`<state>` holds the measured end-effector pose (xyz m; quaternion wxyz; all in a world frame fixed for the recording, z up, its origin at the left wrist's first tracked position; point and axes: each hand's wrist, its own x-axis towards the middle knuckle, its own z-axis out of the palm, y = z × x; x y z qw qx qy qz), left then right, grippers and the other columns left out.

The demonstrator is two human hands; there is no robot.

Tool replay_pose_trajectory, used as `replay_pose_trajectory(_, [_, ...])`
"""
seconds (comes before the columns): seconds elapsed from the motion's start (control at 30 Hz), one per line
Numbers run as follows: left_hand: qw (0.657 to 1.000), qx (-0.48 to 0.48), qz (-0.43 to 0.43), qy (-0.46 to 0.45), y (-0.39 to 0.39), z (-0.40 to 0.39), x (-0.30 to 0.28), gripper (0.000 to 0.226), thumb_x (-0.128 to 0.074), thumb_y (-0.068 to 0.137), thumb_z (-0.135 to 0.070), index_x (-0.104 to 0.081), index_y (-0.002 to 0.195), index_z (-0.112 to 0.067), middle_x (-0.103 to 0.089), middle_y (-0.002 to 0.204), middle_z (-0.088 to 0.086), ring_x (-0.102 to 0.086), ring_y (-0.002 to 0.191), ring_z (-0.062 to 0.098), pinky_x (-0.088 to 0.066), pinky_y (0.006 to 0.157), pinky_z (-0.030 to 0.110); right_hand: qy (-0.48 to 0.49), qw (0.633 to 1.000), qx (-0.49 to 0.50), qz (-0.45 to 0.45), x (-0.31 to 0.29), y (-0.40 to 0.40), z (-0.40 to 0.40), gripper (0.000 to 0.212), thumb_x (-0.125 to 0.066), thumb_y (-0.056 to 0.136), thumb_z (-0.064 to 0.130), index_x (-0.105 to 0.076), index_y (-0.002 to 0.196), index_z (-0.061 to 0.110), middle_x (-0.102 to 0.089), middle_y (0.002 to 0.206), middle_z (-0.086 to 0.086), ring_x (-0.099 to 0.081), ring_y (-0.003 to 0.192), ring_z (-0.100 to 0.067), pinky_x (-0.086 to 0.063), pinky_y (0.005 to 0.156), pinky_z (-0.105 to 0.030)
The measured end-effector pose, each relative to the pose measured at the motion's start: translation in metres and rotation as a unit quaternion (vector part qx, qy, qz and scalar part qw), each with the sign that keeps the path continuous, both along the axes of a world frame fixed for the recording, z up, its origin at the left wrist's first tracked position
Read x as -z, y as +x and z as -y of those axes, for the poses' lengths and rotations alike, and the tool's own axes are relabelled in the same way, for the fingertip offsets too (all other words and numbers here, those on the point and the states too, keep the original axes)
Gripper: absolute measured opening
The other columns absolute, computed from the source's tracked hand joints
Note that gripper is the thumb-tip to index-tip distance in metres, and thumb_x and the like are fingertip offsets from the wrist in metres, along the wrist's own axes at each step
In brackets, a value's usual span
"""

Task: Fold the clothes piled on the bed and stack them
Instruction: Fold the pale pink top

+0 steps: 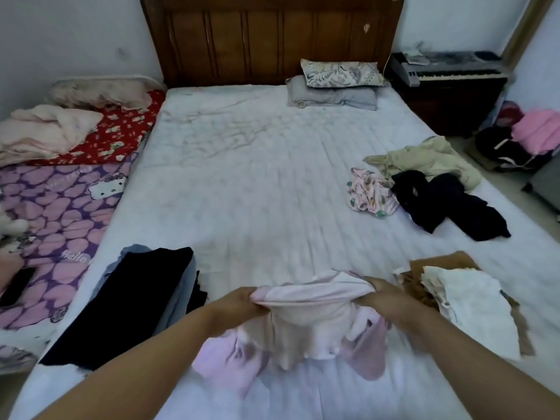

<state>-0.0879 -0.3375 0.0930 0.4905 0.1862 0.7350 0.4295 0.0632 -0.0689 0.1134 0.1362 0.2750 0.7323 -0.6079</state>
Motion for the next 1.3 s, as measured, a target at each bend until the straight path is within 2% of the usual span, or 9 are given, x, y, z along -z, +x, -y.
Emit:
replay_pose_trajectory(0.13, [0.999,-0.052,0.001,-0.004,-0.001,-0.017,0.016,0.036,-0.058,0.067,-0.027,-0.064,0.103,-0.03,-0.07,0.107,-0.002,-0.064,0.104,0.016,-0.051,0.091,0.029,0.098,0.993,-0.044,0.047,0.011,-0.005,-0.003,0.034,-0.075,0.078,0.04,-0.066,0.107,0.025,-0.07,0.106,0.003,-0.064,0.095,-0.009,-0.048,0.084,-0.026])
replay_pose_trajectory(0.2, [0.988,0.028,-0.107,-0.105,-0.004,-0.022,0.025,0.048,-0.061,0.062,-0.045,-0.061,0.107,-0.028,-0.065,0.114,-0.002,-0.059,0.106,0.017,-0.046,0.092,0.029,0.29,0.924,-0.212,0.129,0.019,-0.009,-0.009,0.054,-0.072,0.066,0.065,-0.061,0.106,0.031,-0.067,0.103,0.01,-0.062,0.095,-0.01,-0.046,0.077,-0.025])
replay_pose_trajectory(0.3, [0.878,0.263,-0.278,-0.287,0.006,-0.03,0.042,0.058,-0.062,0.073,-0.059,-0.055,0.121,-0.028,-0.062,0.118,-0.004,-0.057,0.109,0.019,-0.043,0.087,0.028,0.419,0.791,-0.395,0.208,0.049,-0.012,-0.008,0.054,-0.069,0.069,0.06,-0.058,0.111,0.027,-0.065,0.11,0.005,-0.06,0.103,-0.017,-0.044,0.081,-0.027])
replay_pose_trajectory(0.4, [0.812,0.382,-0.251,-0.362,0.02,-0.044,0.065,0.037,-0.058,0.085,-0.045,-0.061,0.115,-0.023,-0.063,0.117,0.002,-0.059,0.104,0.022,-0.045,0.083,0.029,0.343,0.75,-0.478,0.302,0.089,-0.012,-0.007,0.047,-0.067,0.083,0.037,-0.059,0.124,0.015,-0.056,0.131,-0.003,-0.051,0.121,-0.02,-0.039,0.097,-0.026])
replay_pose_trajectory(0.6, [0.891,0.264,-0.116,-0.35,-0.02,-0.083,0.086,0.016,-0.061,0.082,-0.025,-0.062,0.089,-0.011,-0.05,0.073,-0.001,-0.05,0.072,0.014,-0.032,0.05,0.016,0.306,0.833,-0.363,0.284,0.121,-0.046,-0.053,0.038,-0.049,0.091,0.022,-0.053,0.127,0.009,-0.053,0.134,-0.008,-0.05,0.122,-0.022,-0.039,0.098,-0.026])
replay_pose_trajectory(0.77, [0.983,-0.114,-0.003,-0.143,-0.092,-0.141,0.045,0.008,-0.055,0.084,-0.016,-0.063,0.083,-0.016,-0.05,0.052,-0.002,-0.042,0.039,0.009,-0.029,0.041,0.018,0.271,0.953,-0.071,0.113,0.091,-0.134,-0.117,0.029,-0.052,0.087,0.016,-0.065,0.113,0.016,-0.066,0.118,-0.008,-0.06,0.109,-0.026,-0.046,0.088,-0.028])
replay_pose_trajectory(0.93, [0.946,-0.301,-0.122,0.02,-0.177,-0.212,-0.034,0.017,-0.057,0.08,-0.013,-0.062,0.096,-0.013,-0.064,0.072,0.009,-0.058,0.055,0.022,-0.041,0.044,0.023,0.117,0.972,0.158,-0.126,-0.018,-0.232,-0.15,0.03,-0.055,0.087,0.008,-0.063,0.1,0.034,-0.068,0.101,-0.001,-0.062,0.089,-0.022,-0.046,0.07,-0.028])
replay_pose_trajectory(1.17, [0.813,-0.305,-0.458,0.191,-0.227,-0.257,-0.156,0.018,-0.046,0.081,0.009,-0.05,0.082,-0.009,-0.058,0.073,0.015,-0.05,0.065,0.006,-0.039,0.058,0.019,0.277,0.885,0.203,-0.314,-0.14,-0.284,-0.191,0.047,-0.05,0.081,-0.005,-0.06,0.121,0.016,-0.065,0.111,0.001,-0.057,0.102,-0.019,-0.042,0.077,-0.025])
replay_pose_trajectory(1.3, [0.781,-0.279,-0.52,0.205,-0.226,-0.254,-0.149,0.03,-0.049,0.08,0.014,-0.06,0.1,-0.006,-0.061,0.091,-0.001,-0.056,0.087,0.014,-0.043,0.074,0.018,0.348,0.867,0.172,-0.313,-0.142,-0.27,-0.196,0.056,-0.054,0.067,-0.003,-0.062,0.117,0.021,-0.069,0.099,-0.009,-0.061,0.091,-0.029,-0.048,0.074,-0.038])
